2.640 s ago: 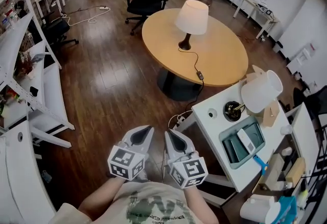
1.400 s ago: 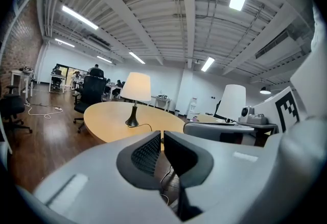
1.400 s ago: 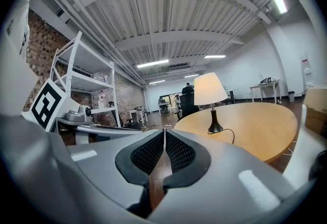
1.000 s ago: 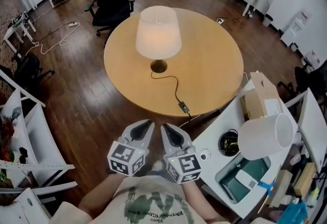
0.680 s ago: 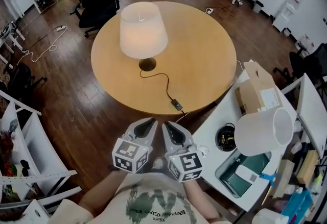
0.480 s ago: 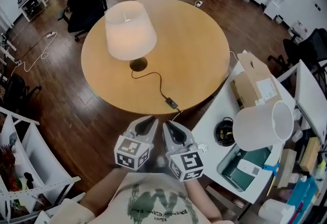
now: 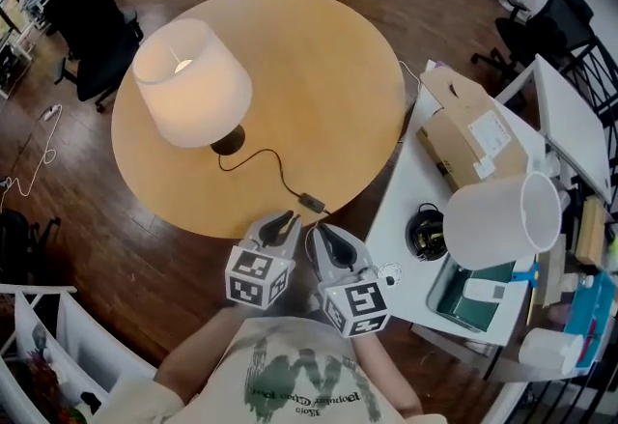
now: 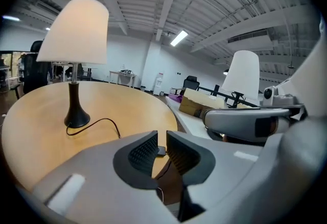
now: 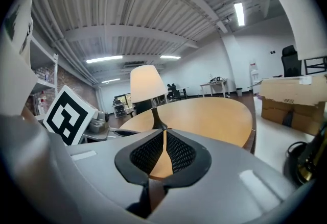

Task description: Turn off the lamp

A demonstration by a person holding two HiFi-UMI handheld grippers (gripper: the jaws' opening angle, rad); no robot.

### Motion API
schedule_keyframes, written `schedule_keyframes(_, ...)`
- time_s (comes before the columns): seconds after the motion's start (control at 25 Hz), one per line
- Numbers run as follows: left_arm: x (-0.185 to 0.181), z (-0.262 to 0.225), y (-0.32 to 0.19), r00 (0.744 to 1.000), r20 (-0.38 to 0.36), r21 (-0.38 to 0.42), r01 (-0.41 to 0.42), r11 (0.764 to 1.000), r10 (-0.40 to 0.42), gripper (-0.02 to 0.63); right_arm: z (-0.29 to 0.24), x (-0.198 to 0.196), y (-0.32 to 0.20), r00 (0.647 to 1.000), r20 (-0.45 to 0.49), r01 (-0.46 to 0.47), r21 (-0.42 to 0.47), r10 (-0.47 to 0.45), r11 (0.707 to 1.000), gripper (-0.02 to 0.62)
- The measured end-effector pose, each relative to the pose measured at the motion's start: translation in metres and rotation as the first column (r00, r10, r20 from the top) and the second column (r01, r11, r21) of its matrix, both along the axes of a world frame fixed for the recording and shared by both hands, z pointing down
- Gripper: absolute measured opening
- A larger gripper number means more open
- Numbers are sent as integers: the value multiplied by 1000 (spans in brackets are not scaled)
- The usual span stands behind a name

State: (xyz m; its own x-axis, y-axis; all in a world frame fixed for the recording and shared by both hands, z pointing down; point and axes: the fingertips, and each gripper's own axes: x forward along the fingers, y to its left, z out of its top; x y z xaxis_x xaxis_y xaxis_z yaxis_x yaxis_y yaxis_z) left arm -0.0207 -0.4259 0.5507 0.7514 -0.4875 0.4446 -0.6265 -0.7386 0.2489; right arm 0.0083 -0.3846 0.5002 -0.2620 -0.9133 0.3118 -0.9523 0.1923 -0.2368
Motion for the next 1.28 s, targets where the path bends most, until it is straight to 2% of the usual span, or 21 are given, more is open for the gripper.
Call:
schedule_keyframes(0.24, 16, 35, -23, 993, 46, -53, -103, 993, 105, 49, 7, 12, -15, 993, -15, -116, -27, 115, 993, 17)
schedule_keyframes(0.6, 37, 83, -38, 965, 128, -116, -214, 970, 228, 69, 20, 29, -18, 968, -26, -250, -72, 249, 966, 17)
schedule_keyframes(0.84, 44, 100, -42, 955, 157, -124, -234, 964, 252, 103, 26, 41, -18, 955, -36, -297, -84, 295, 951, 15)
schedule_keyframes(1.28, 48, 102, -47, 954, 141, -162, -243, 956, 266, 107, 29, 43, -25, 949, -39, -316, -83, 314, 945, 15)
